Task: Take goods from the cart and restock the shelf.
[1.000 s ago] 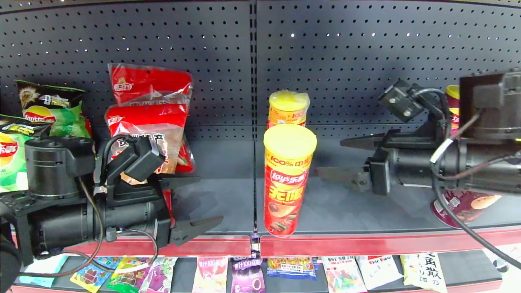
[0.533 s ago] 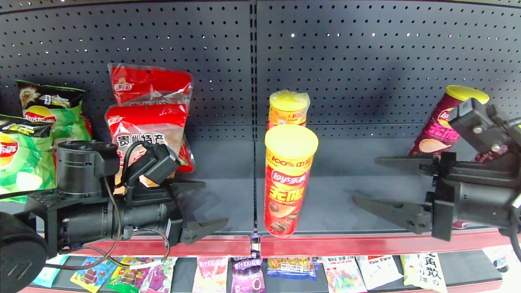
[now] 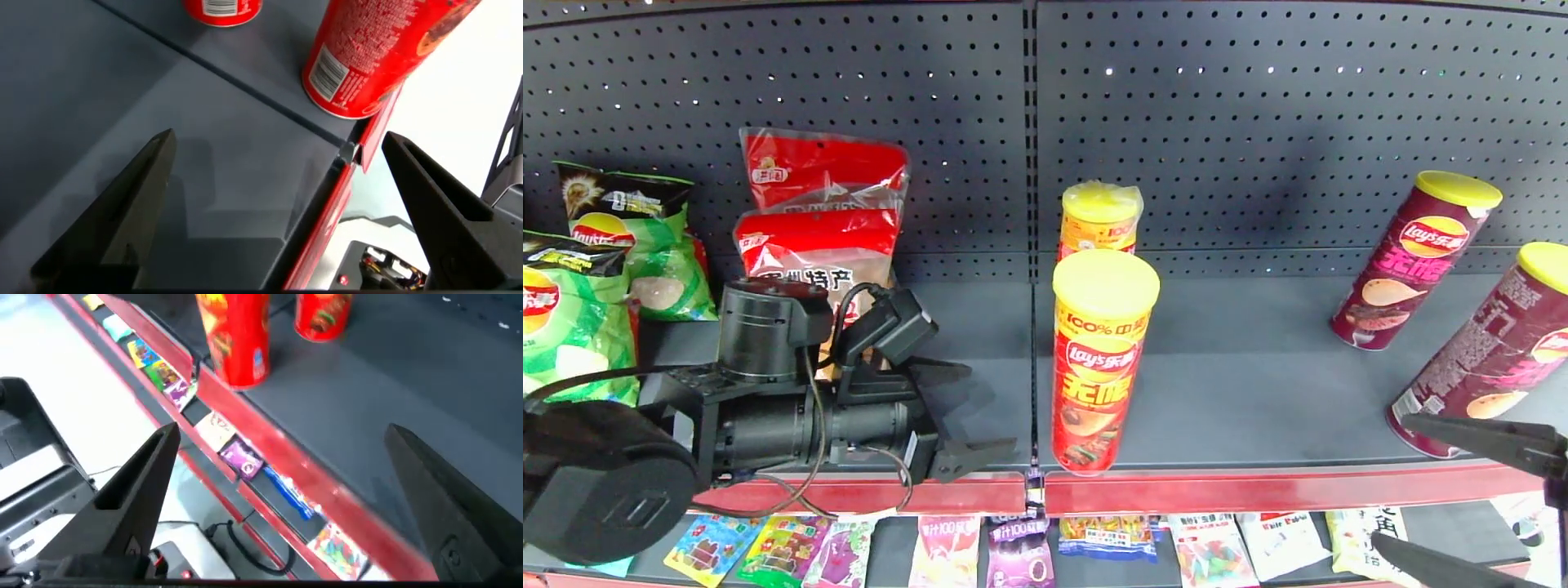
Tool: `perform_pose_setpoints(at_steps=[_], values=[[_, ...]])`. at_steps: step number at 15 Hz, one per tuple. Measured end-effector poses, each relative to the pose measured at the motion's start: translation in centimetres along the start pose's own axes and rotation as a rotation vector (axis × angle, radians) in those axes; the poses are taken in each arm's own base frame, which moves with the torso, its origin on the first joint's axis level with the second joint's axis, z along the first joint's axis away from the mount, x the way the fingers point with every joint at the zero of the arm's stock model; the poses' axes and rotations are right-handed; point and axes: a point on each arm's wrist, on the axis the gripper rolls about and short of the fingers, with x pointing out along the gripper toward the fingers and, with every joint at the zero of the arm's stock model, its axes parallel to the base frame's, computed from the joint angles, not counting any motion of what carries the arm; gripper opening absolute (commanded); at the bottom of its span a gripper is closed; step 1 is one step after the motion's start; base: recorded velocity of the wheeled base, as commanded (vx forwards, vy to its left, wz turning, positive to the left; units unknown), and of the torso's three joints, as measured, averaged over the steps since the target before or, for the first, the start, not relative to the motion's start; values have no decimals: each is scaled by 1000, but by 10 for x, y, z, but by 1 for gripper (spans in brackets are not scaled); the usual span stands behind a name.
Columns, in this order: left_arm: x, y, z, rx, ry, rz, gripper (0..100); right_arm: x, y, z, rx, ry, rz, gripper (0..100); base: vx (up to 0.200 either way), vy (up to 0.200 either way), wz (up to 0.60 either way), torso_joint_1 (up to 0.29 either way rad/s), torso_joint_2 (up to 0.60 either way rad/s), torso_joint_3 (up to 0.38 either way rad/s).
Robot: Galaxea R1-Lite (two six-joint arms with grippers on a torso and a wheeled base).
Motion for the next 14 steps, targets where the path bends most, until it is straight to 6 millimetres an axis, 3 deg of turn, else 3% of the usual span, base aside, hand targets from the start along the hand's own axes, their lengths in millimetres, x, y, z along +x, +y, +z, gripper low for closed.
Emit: perform_pose_setpoints(at_steps=[4,14], values=[[16,5,2,2,9,-12,100,-18,2,-3,-8,-62,-45,100,0,0,0,0,0,0],[40,10,5,9,15,-36,100,-22,3,-2,-13,-85,-57,100,0,0,0,0,0,0]])
